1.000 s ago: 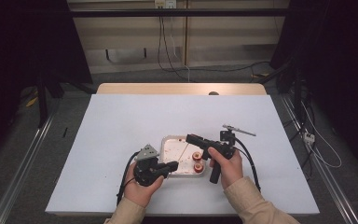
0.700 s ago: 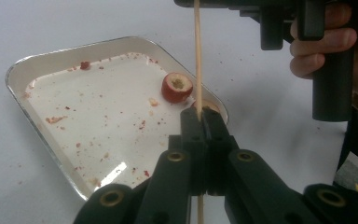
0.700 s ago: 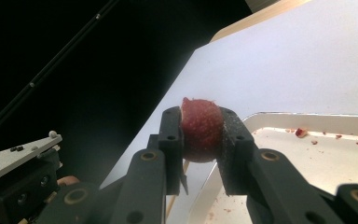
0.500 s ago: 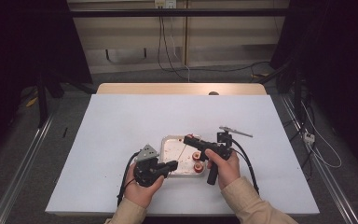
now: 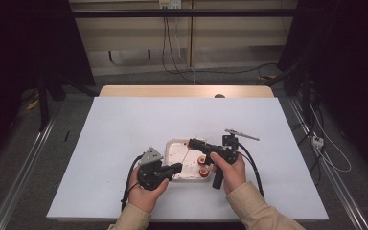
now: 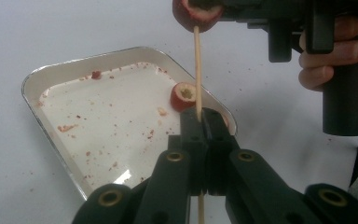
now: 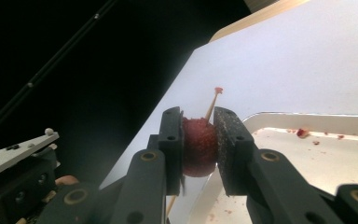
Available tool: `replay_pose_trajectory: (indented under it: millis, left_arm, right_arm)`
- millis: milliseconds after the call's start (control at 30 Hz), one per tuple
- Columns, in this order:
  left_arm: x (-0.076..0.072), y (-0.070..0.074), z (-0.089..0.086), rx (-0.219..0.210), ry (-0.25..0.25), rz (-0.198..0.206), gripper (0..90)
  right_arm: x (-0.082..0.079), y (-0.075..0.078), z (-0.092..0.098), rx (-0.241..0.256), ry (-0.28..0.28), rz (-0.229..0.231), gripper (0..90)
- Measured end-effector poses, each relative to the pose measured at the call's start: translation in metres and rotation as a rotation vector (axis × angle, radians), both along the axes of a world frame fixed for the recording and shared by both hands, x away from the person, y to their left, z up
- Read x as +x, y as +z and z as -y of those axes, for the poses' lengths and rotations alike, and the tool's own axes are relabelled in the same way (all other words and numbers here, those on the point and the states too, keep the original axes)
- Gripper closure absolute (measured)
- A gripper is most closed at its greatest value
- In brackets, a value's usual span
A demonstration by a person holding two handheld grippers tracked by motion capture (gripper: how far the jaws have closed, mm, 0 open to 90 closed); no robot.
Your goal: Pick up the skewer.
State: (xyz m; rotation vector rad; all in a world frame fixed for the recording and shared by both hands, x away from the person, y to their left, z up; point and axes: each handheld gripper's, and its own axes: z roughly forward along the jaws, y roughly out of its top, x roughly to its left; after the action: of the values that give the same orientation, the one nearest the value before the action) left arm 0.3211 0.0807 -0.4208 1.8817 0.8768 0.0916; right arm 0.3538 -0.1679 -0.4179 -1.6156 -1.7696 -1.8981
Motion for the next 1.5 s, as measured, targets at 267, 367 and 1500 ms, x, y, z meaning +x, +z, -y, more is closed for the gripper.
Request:
replay_pose_trajectory:
  millis: [267, 367, 1500]
  left_arm:
    - [-0.001, -0.004, 0.001, 0.051, -0.023, -0.02, 83.9]
    - [-0.001, -0.007, 0.001, 0.053, -0.024, -0.047, 86.6]
    - [0.005, -0.001, -0.004, -0.066, 0.047, -0.124, 89.7]
  right_arm:
    - [0.003, 0.002, 0.006, -0.014, -0.007, 0.021, 74.4]
    - [0.003, 0.004, 0.008, -0.009, -0.011, 0.026, 74.4]
    - [-0.009, -0.004, -0.027, -0.051, 0.12, 0.007, 74.7]
